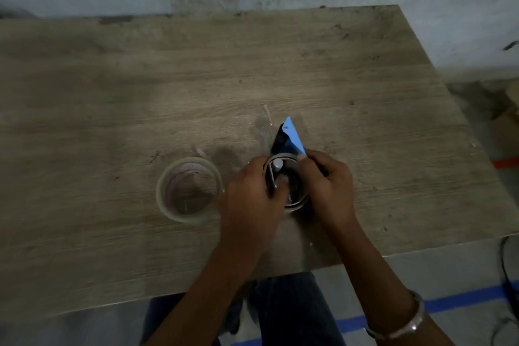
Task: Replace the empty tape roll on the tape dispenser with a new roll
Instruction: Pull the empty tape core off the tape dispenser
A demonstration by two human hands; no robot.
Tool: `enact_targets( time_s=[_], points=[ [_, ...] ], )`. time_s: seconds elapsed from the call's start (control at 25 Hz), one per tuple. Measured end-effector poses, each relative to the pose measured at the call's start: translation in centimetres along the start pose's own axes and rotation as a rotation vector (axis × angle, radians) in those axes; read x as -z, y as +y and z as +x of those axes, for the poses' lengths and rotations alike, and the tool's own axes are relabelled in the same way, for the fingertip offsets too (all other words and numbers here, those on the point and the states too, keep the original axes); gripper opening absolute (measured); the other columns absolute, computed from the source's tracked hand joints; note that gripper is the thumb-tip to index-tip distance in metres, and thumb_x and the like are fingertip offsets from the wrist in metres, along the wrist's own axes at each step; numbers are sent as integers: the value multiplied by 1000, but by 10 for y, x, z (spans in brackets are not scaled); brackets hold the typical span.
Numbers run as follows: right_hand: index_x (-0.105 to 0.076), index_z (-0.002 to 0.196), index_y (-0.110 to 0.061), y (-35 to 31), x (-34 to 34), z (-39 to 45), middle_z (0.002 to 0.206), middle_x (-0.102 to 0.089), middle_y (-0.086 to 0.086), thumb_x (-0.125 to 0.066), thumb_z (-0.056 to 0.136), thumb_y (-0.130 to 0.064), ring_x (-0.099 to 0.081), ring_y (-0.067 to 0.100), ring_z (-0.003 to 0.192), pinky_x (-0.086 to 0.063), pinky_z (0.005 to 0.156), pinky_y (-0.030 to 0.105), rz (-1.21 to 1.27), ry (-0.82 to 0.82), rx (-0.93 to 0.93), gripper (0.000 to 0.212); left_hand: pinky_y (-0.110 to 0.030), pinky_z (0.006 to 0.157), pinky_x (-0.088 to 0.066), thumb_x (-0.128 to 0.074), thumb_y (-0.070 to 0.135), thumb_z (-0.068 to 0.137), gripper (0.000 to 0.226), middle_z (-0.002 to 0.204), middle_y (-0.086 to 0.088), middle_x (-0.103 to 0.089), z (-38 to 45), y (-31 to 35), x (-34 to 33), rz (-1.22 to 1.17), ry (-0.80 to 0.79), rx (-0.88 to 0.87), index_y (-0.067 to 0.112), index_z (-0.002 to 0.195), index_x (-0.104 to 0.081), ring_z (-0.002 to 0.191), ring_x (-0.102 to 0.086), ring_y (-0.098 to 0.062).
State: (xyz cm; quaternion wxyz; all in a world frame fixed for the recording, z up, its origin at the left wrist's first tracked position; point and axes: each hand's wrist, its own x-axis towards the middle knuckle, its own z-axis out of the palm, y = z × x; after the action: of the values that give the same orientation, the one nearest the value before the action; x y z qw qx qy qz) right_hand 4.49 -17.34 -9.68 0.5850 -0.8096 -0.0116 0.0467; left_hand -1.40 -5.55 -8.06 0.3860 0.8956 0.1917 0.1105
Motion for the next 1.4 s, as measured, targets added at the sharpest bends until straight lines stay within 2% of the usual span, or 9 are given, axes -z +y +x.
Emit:
enact_targets(
  time_s=[0.12,0.28,0.52,0.64,0.72,0.84,1.08,1.2,1.4],
  points=[
    [-73,111,-22,10,2,-11,100,-76,-6,-58,91,-24,-70,10,94,-56,84,39,18,-35,109,25,-22,76,-45,-64,33,85,29,98,9,-67,-9,-7,-8,-77,2,-40,25,112,-61,88,-61,-8],
    [-74,105,-27,17,4,-18,91,-74,-11,-50,91,-22,-68,5,86,-51,74,23,-30,-53,225,27,-7,62,-41,-60,36,86,18,87,17,-66,-16,-19,-14,-145,26,-47,35,104,-56,75,-60,3],
    [-72,78,-17,29,3,-23,70,-70,0,-49,91,-21,-62,10,65,-46,59,27,-17,-4,312,26,-7,59,-40,-56,37,89,17,82,16,-65,-29,-28,-23,-148,125,-138,29,103,-61,70,-57,4],
    [-47,57,-15,31,3,-19,51,-48,-3,-51,92,-18,-41,5,49,-32,47,20,-74,20,364,35,-5,60,-39,-60,34,90,18,85,13,-67,-27,-30,-25,-195,141,-106,22,103,-65,74,-60,-3],
    [-42,56,-14,32,4,-21,51,-43,-2,-53,90,-19,-37,6,49,-28,46,20,-81,49,385,37,-5,56,-38,-62,33,89,19,84,12,-66,-29,-30,-23,-223,148,-89,20,102,-65,73,-59,-4],
    [-54,60,-6,35,3,-23,55,-49,11,-57,87,-25,-42,10,52,-34,51,28,-67,67,400,33,-9,50,-39,-63,33,88,15,76,15,-62,-31,-33,-20,-248,149,-84,20,96,-64,66,-56,4],
    [-44,51,-13,34,5,-28,47,-40,-1,-55,90,-19,-34,8,44,-27,43,22,-117,118,457,40,-13,43,-32,-58,28,93,24,58,7,-60,-33,-32,-17,-224,177,-193,15,75,-69,53,-54,-6],
    [-44,52,-11,34,7,-24,48,-41,4,-53,91,-16,-35,12,45,-29,46,29,-158,107,448,41,-30,55,-39,-52,23,95,25,73,-5,-68,-23,-29,-11,-71,121,-204,12,81,-69,68,-63,-21],
    [-58,68,2,8,33,-3,64,-52,12,-50,97,-16,-44,17,55,-32,52,30,-476,-159,357,34,-33,66,-40,-49,7,88,21,89,-12,-70,3,-21,14,151,-114,-242,9,88,-70,85,-64,-31]
  ],
)
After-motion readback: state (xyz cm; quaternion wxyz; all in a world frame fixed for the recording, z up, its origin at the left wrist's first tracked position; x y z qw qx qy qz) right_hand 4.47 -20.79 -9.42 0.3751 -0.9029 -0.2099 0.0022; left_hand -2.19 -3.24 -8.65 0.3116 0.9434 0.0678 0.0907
